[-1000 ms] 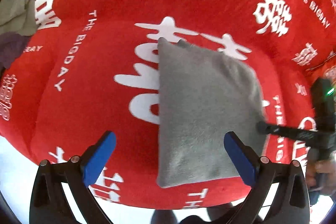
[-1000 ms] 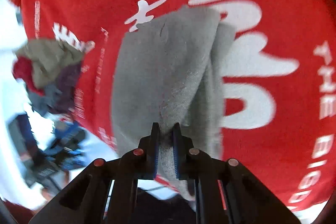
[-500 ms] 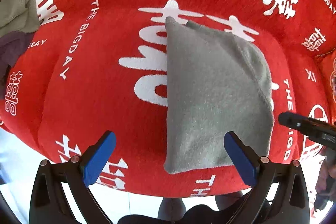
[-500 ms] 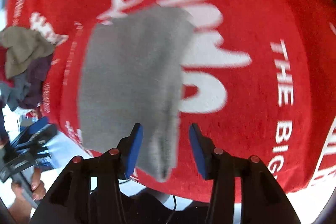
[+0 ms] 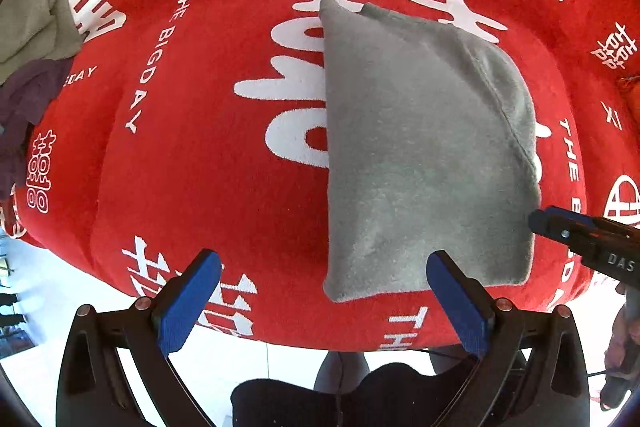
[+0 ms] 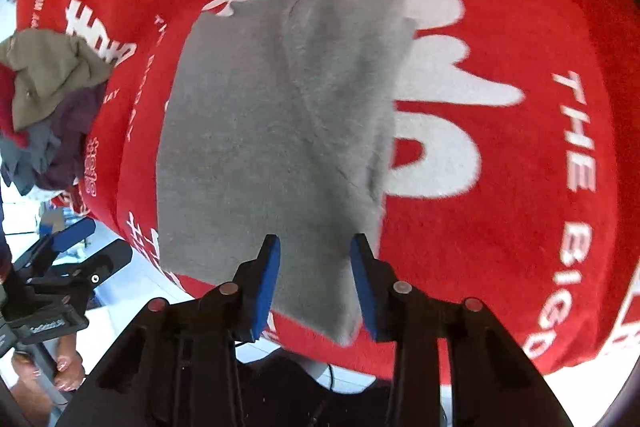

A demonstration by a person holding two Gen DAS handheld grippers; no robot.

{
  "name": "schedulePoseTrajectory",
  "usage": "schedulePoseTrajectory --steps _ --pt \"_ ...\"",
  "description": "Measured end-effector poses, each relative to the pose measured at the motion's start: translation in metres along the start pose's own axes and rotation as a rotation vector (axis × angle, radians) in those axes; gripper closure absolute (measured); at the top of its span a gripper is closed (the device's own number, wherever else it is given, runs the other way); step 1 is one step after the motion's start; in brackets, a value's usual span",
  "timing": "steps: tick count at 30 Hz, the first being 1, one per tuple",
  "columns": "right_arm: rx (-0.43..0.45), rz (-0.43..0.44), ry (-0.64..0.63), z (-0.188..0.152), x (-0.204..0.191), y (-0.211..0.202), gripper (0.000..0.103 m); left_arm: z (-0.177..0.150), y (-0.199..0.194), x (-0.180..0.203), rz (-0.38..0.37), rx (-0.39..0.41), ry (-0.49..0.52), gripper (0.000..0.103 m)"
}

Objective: Fold small clothes

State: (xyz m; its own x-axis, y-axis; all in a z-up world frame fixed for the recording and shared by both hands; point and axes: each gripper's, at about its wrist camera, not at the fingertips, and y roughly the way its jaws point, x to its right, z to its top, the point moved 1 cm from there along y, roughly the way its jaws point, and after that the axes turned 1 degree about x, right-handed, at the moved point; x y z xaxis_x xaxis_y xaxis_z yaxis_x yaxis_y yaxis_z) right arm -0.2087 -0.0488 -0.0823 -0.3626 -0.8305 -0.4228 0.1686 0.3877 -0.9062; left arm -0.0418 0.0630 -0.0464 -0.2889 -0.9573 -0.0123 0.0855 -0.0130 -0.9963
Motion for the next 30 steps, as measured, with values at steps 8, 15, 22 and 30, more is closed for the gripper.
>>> schedulePoseTrajectory --steps 8,15,22,30 --pt "0.003 -0.060 0.056 -0.020 0.003 -0.036 0.049 -0.001 -0.026 0.002 0.000 0.004 0.001 0.000" --pt "0.027 -0.100 0.058 -0.025 -0.021 -0.062 0.032 -0.006 -0.050 0.004 0.003 0.012 0.032 0.000" --pt "0.177 -0.176 -0.053 -0.027 -0.066 -0.100 0.012 -0.010 -0.072 0.001 -0.012 0.015 0.023 0.000" --pt "0.152 -0.224 -0.101 -0.026 -0.091 -0.118 0.000 -0.007 -0.099 -0.006 0.011 0.020 0.009 0.000"
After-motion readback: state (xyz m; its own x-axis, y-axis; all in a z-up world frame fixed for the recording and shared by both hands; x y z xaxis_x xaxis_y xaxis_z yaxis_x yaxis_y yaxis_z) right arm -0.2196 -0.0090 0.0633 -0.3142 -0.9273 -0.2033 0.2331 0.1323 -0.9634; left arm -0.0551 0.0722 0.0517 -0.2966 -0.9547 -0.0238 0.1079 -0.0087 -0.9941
